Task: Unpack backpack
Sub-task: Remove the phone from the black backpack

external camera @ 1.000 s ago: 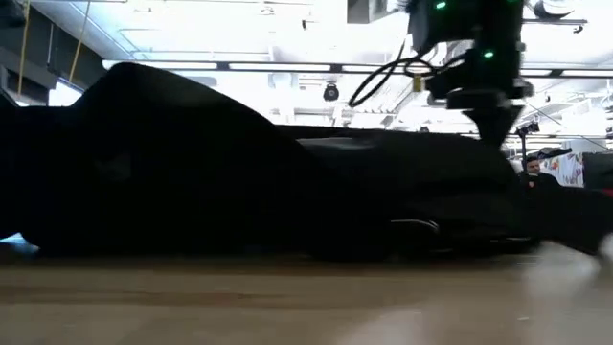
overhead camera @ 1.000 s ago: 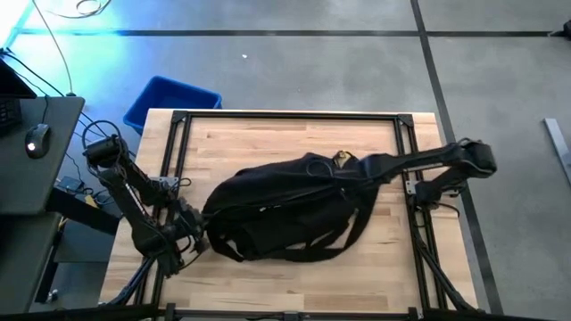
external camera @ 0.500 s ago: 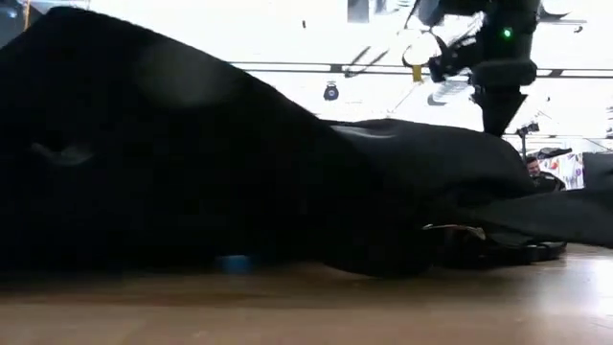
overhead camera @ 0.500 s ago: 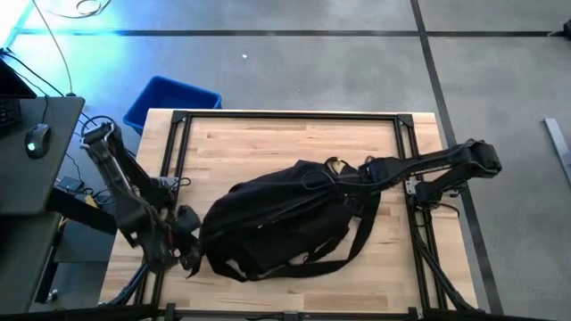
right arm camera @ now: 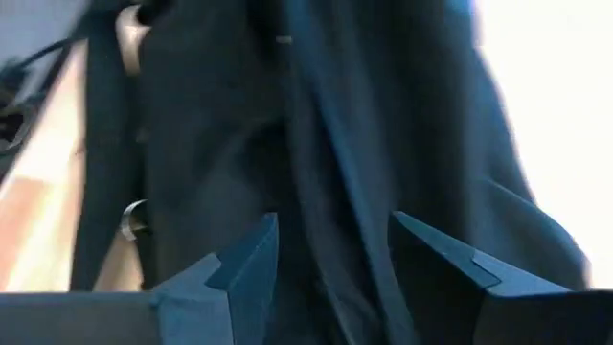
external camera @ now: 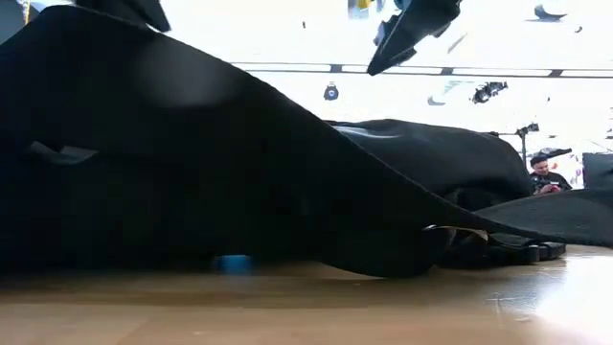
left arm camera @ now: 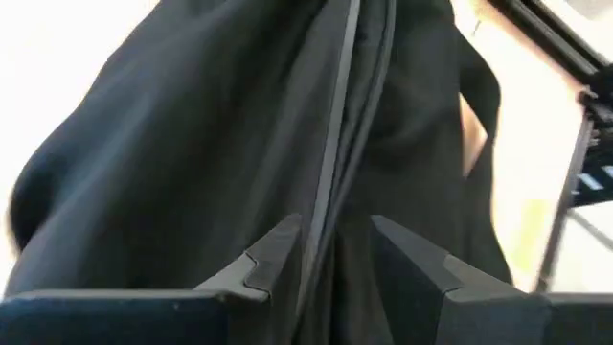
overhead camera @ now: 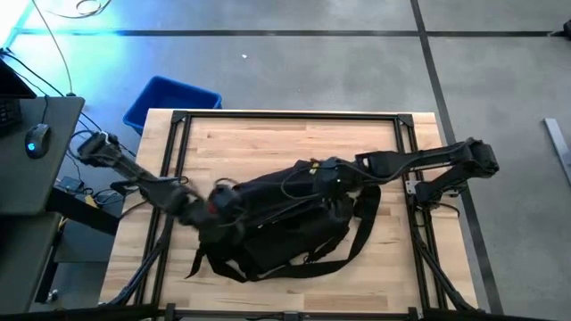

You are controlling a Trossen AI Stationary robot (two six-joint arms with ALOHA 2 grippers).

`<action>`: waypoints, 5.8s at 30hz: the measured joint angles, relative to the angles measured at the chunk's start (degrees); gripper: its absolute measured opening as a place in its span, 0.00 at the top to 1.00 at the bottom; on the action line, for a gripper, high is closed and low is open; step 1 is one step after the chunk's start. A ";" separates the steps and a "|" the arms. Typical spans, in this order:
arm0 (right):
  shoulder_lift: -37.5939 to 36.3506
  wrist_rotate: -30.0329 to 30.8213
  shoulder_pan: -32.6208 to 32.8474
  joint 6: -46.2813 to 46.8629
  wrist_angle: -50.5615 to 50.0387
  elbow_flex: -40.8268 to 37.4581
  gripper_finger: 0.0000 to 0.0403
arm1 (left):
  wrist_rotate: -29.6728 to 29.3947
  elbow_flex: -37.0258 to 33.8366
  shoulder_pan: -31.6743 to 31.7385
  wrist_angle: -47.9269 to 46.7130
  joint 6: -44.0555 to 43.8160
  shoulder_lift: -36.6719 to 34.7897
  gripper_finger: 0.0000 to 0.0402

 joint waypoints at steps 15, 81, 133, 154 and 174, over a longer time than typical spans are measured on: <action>14.97 -1.73 0.49 -3.24 1.14 -2.36 0.82 | 12.40 0.02 17.29 13.73 22.91 19.69 0.74; 11.32 15.93 10.40 74.93 -20.78 4.95 0.50 | 30.13 0.02 19.57 27.93 39.18 23.50 0.74; 15.94 13.48 8.09 80.92 -1.93 0.41 0.73 | 30.43 0.15 15.64 5.74 33.54 10.37 0.82; 19.28 10.29 7.80 79.61 7.74 0.40 0.80 | 14.22 -23.04 3.63 30.29 26.31 9.28 1.00; 19.34 15.22 2.86 76.26 22.23 1.11 0.80 | 18.70 -22.69 14.03 40.50 29.44 14.53 1.00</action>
